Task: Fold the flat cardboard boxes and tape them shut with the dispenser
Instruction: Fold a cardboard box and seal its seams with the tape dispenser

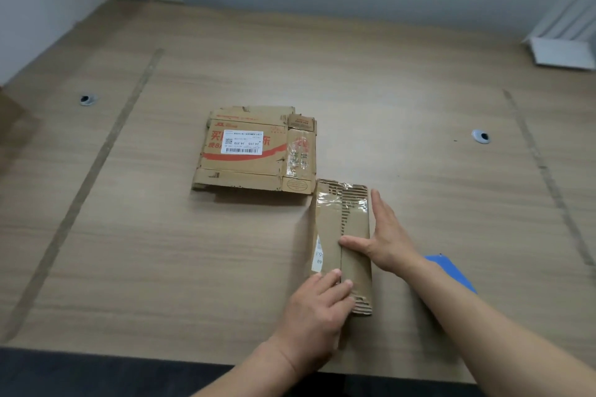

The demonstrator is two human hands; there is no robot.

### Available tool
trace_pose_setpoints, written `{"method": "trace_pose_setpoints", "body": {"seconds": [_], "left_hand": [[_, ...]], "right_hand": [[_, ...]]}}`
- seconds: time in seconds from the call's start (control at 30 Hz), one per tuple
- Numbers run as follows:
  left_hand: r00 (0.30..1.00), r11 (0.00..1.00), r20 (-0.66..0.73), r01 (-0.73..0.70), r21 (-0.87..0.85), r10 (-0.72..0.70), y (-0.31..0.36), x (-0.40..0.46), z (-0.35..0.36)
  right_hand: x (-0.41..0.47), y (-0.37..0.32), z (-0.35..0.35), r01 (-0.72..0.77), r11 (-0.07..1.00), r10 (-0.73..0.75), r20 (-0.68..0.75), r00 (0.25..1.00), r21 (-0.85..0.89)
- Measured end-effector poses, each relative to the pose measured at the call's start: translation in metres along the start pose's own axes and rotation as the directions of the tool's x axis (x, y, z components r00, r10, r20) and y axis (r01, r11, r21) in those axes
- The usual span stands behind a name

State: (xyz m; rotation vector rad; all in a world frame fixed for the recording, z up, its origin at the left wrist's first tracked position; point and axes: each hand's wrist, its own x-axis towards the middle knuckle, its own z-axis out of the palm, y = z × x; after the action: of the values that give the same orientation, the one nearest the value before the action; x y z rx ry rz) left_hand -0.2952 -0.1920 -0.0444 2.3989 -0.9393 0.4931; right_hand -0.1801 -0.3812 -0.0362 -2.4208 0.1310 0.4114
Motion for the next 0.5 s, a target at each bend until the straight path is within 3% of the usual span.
{"method": "trace_pose_setpoints", "body": {"seconds": [0.1, 0.17, 0.23, 0.3, 0.33, 0.4, 0.5], "left_hand": [[0.951, 0.942, 0.020, 0.307, -0.139, -0.307, -0.016, 0.020, -0.010], [0.790, 0.778, 0.200, 0.609, -0.153, -0.579, -0.034, 0.041, -0.015], [0.549, 0.484, 0.453, 0.835, -0.262, -0.702, -0.048, 0.066, -0.027], [0.361, 0.085, 0.696, 0.914, -0.398, -0.621, -0.054, 0.083, -0.040], [0.320, -0.032, 0.745, 0.909, -0.415, -0.585, -0.056, 0.089, -0.046], [0.305, -0.129, 0.769, 0.886, -0.445, -0.561, -0.057, 0.097, -0.056], [0.375, -0.163, 0.716, 0.813, -0.559, -0.589, -0.056, 0.109, -0.075]], "right_hand": [[-0.005, -0.005, -0.002, -0.103, 0.994, 0.103, 0.007, 0.995, 0.043], [-0.009, -0.006, 0.000, -0.179, 0.977, 0.179, 0.015, 0.984, 0.119], [-0.014, -0.012, 0.001, -0.289, 0.922, 0.283, 0.058, 0.957, 0.259], [-0.018, -0.020, 0.001, -0.397, 0.823, 0.380, 0.124, 0.916, 0.406], [-0.021, -0.026, 0.000, -0.429, 0.778, 0.410, 0.146, 0.900, 0.459], [-0.026, -0.035, -0.007, -0.415, 0.724, 0.423, 0.121, 0.898, 0.551], [-0.041, -0.052, -0.025, -0.224, 0.696, 0.362, -0.063, 0.930, 0.682]]}}
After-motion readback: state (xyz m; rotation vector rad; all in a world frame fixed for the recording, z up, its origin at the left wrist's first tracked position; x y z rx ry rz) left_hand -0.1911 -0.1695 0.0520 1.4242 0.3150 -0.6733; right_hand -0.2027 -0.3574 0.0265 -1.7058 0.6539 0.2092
